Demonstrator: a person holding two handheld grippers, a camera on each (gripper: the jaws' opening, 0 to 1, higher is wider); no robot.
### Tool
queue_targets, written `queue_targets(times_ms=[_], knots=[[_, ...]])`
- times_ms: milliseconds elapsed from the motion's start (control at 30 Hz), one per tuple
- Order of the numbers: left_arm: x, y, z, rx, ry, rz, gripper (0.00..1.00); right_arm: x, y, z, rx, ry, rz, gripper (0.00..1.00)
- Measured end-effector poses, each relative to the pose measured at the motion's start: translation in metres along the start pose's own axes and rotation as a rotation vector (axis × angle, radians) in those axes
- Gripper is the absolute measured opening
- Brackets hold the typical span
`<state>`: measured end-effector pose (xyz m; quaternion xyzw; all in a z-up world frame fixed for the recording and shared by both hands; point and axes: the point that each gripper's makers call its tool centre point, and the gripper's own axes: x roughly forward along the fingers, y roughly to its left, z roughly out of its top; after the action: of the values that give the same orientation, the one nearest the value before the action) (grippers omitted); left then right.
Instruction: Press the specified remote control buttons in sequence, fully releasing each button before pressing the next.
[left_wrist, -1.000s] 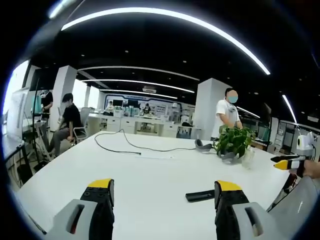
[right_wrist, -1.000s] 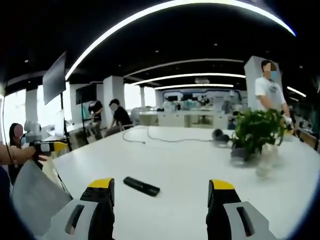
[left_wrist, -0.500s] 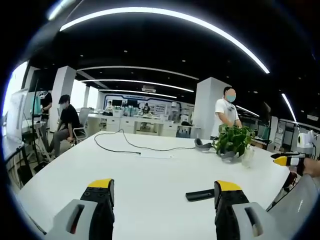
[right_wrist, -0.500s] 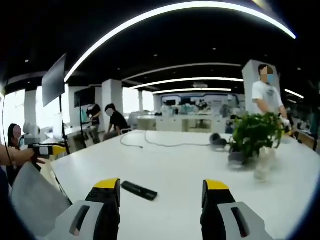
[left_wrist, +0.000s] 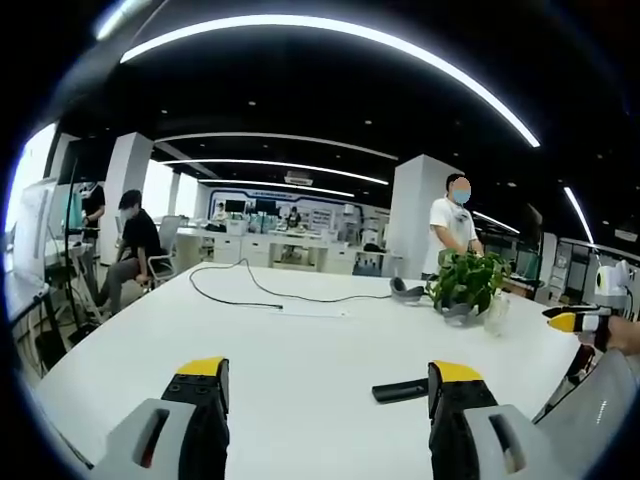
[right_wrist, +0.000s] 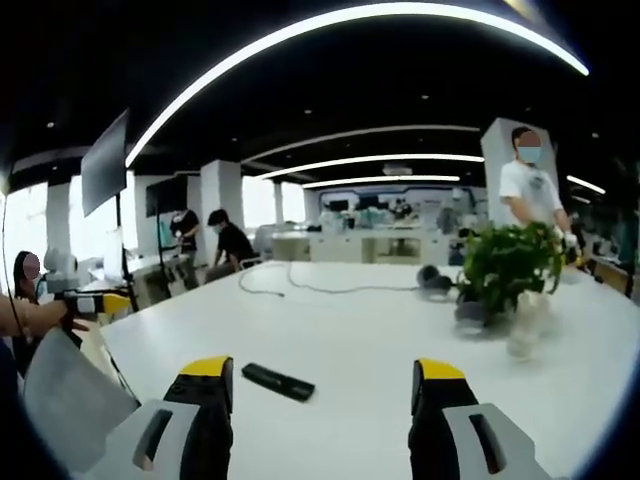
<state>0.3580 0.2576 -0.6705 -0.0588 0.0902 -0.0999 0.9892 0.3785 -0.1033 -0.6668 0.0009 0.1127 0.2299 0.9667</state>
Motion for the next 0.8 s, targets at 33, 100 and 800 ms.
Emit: queue_targets(times_ms=[33,100,800], knots=[[0.0,0.0,0.0,-0.001,-0.001,0.0,0.85,0.0,0.0,0.0,0.002,0.0,-0.001,0.7],[0.0,0.0,0.0,-0.001,-0.001,0.0,0.85,0.0,0.0,0.001,0.007,-0.004,-0.003,0.71],[0.003,0.002,-0.009,0.016,0.047,0.014,0.85,0.001,-0.005,-0.014,-0.002,0.066,-0.011,0.7]])
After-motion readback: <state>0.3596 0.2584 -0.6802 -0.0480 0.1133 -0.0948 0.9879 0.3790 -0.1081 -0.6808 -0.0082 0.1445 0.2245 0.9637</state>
